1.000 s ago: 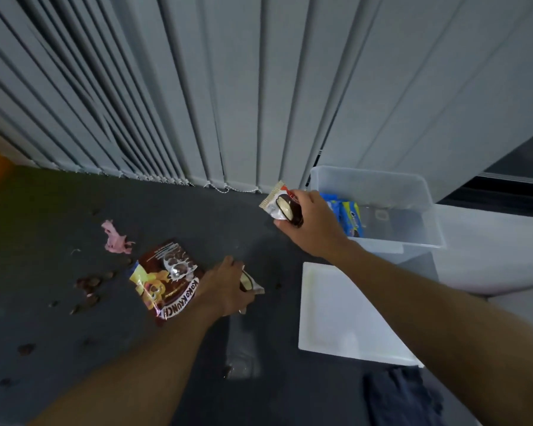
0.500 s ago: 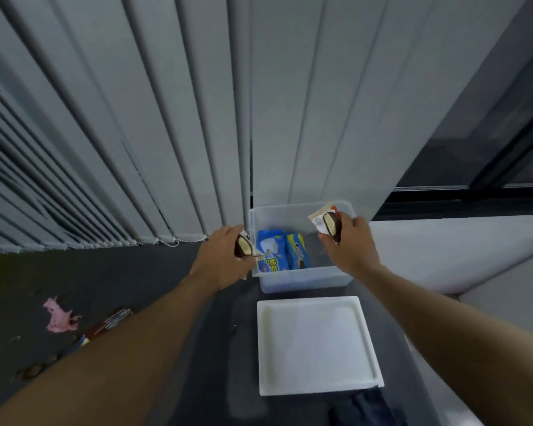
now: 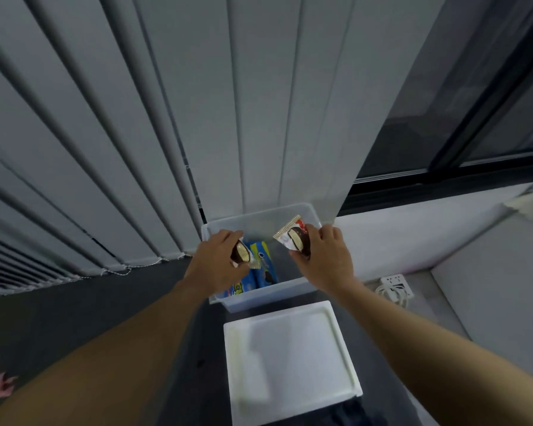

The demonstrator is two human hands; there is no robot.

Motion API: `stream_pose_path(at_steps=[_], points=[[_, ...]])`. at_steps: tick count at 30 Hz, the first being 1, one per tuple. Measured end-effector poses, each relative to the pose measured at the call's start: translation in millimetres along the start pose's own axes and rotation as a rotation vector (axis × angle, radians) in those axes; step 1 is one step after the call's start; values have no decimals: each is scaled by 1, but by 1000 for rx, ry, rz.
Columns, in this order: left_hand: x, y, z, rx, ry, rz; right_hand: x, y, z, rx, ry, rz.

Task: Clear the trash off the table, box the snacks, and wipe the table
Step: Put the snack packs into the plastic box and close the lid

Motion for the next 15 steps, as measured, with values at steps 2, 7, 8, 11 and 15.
stream_pose_path(at_steps=[2, 7, 8, 11, 15], points=[[-3, -5, -14, -50, 4, -40, -8, -1, -4, 93, -19, 8], [-8, -12, -35, -120, 34, -57, -26, -13, -17, 214, -13, 147], [-10, -11, -36, -146, 33, -60, -31, -19, -20, 192, -68, 162], [-10, -9, -35, -186, 9, -58, -49, -30, -35, 104, -294, 57], [-9, -8, -35, -231, -14, -63, -61, -28, -61, 245, -421, 42]])
Point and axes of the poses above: each hand's wrist, its own x-axis away from the middle knuckle, its own z-axis out of the back of the hand, y = z × x, the point moved 3 cm from there along -x, towards the middle knuckle, and after that the axes turned 1 degree about z, right-handed, at the moved point
